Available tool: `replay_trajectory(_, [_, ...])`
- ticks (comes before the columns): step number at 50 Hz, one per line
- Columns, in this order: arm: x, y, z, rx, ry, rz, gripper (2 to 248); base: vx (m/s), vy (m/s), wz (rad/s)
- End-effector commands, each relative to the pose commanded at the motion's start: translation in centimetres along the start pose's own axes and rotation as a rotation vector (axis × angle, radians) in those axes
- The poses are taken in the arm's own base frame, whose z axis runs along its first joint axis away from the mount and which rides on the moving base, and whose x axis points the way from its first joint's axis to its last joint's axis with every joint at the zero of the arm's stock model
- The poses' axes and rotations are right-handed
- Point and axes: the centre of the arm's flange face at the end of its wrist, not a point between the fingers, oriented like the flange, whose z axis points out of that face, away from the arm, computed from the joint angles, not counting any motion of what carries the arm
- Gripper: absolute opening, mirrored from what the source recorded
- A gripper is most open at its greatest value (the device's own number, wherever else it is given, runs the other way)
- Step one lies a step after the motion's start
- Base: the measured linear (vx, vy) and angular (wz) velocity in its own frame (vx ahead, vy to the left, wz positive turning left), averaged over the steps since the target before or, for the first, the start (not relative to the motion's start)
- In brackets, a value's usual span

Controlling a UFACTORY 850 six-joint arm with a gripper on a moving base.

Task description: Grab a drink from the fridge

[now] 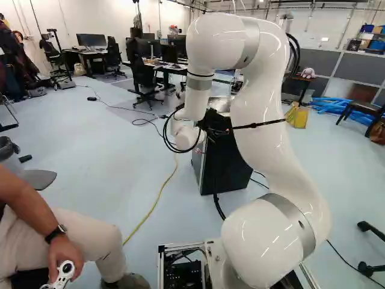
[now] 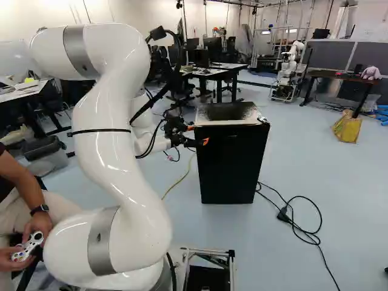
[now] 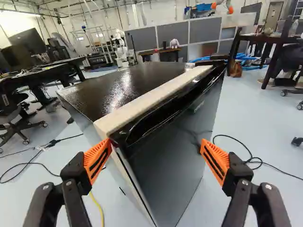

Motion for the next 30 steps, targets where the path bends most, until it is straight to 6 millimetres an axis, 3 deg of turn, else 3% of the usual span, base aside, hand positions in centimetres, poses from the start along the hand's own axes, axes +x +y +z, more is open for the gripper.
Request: replay_trajectory(30, [0.4, 1.8, 0.2, -0.05, -0.003, 0.003, 247, 0.0, 0.0, 0.0])
